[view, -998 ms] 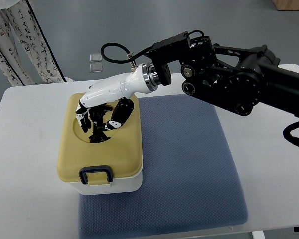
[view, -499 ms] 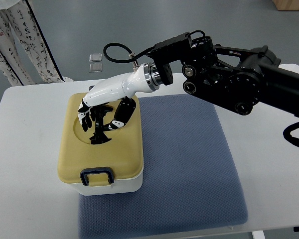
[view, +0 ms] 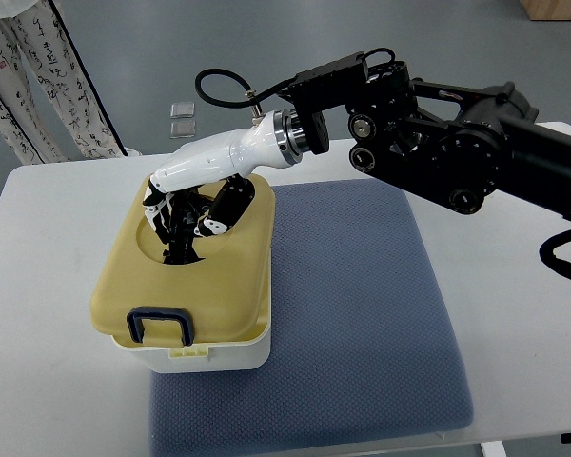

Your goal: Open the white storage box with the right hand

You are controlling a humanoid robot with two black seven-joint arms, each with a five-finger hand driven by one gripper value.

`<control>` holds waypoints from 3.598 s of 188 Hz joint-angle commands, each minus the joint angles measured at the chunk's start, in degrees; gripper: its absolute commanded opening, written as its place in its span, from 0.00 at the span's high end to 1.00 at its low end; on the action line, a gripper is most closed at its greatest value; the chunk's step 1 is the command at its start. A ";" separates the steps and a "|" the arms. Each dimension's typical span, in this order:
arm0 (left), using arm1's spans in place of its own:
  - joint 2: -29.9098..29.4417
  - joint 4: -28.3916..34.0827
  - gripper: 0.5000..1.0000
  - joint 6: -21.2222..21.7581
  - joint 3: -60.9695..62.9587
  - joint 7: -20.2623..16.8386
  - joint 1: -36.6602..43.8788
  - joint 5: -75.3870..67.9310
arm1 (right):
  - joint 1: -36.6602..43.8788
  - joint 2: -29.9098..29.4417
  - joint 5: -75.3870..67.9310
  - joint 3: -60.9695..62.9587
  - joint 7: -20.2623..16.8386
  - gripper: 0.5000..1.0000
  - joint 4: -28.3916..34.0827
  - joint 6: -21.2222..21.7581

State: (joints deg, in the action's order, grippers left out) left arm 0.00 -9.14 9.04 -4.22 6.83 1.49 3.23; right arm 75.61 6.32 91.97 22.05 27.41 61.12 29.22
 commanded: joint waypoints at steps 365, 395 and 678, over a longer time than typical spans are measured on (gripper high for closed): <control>0.00 0.00 0.00 0.01 0.00 -0.06 0.00 0.02 | -24.81 19.78 -6.02 12.41 3.97 1.00 -10.23 -15.95; 0.00 0.00 0.00 0.01 0.00 0.03 0.00 0.02 | -25.78 18.20 -5.75 12.06 3.97 1.00 -11.99 -17.26; 0.00 0.00 0.00 0.01 0.00 -0.06 0.00 0.02 | -26.57 16.61 -36.24 10.03 7.59 0.14 -11.47 -17.18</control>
State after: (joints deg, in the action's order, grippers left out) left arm 0.00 -9.14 9.06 -4.22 6.83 1.49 3.22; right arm 48.64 23.08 67.17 29.79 35.01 49.66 10.99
